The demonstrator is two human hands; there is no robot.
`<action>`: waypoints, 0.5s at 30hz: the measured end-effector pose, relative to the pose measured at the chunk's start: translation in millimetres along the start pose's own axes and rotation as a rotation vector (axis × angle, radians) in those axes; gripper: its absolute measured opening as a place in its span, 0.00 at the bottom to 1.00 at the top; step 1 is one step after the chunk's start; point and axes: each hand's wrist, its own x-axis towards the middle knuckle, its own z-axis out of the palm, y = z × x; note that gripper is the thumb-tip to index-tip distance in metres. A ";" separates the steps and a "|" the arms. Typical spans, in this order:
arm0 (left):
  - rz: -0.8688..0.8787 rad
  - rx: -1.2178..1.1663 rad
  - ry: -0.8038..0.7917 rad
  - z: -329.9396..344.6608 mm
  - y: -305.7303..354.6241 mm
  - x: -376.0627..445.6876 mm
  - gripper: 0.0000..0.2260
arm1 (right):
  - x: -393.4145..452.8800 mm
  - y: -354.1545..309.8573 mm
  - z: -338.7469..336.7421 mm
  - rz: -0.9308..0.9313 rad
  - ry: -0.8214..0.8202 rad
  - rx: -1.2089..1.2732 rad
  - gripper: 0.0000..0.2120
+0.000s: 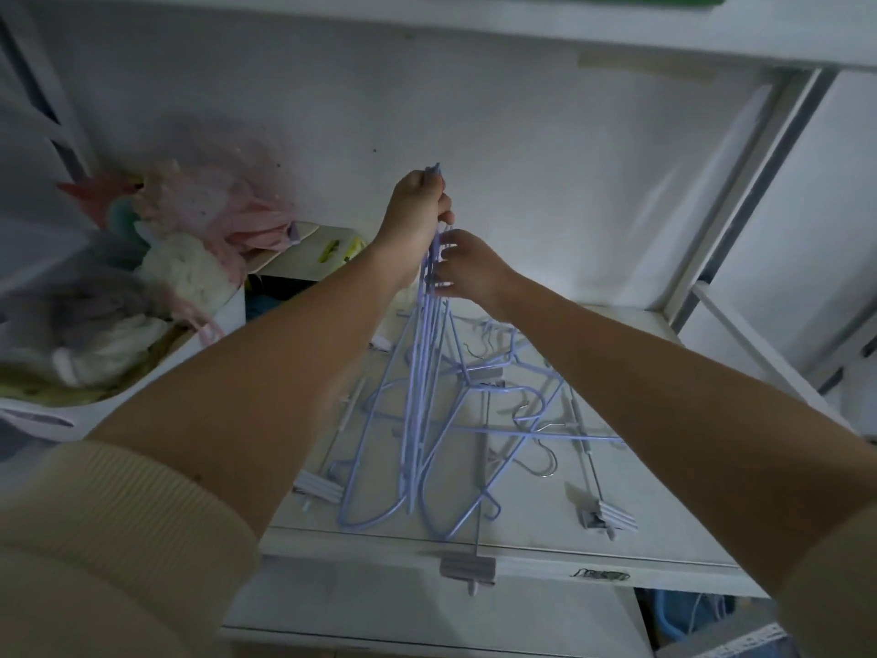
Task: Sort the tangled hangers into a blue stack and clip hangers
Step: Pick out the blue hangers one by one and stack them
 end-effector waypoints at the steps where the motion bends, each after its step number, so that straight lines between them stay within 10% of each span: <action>1: 0.007 0.043 0.017 -2.1 -1.5 0.5 0.16 | -3.5 3.5 0.1 0.006 -0.012 -0.006 0.17; 8: 0.016 0.135 0.073 -19.3 -6.6 4.8 0.17 | -2.3 63.8 -23.7 0.106 0.081 -0.532 0.04; 15: -0.004 0.083 0.078 -28.6 -13.7 0.2 0.17 | -15.8 116.3 -22.8 0.114 -0.249 -1.292 0.22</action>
